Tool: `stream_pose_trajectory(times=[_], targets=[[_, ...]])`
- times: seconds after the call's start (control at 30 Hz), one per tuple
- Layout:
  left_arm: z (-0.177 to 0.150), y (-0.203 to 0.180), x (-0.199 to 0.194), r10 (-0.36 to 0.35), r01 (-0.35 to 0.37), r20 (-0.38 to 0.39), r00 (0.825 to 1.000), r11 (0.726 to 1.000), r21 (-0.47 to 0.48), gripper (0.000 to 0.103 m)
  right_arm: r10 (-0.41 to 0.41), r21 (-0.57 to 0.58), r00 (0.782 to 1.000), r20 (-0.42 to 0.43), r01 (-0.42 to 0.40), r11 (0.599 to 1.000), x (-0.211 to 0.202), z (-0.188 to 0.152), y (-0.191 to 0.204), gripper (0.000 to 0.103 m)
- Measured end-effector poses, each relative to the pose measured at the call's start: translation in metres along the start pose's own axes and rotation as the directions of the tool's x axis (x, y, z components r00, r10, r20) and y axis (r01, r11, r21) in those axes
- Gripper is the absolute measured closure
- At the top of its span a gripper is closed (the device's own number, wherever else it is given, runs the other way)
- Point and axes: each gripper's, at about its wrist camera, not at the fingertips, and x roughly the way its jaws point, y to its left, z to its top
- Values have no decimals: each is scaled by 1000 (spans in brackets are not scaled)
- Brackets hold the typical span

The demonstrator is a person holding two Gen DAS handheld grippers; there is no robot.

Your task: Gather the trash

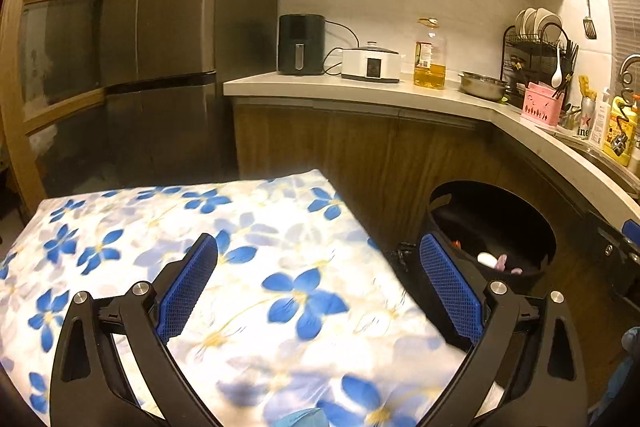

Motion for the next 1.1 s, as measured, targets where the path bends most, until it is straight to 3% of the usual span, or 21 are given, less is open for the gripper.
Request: stream_pose_trajectory(times=[0.27,0.67,1.1], targets=[[-20,30,-44,-9,9,0,1000,1000,1,6,-24,-21,1000,20,24,999,-52,-22,27,5],[-44,42,-94,-11,10,22,1000,1000,29,6,-68,-81,996,51,72,994,-105,-55,52,5],[-47,56,-125,-16,16,56,998,1000,11,6,-57,-95,994,96,66,993,-139,-58,67,5]])
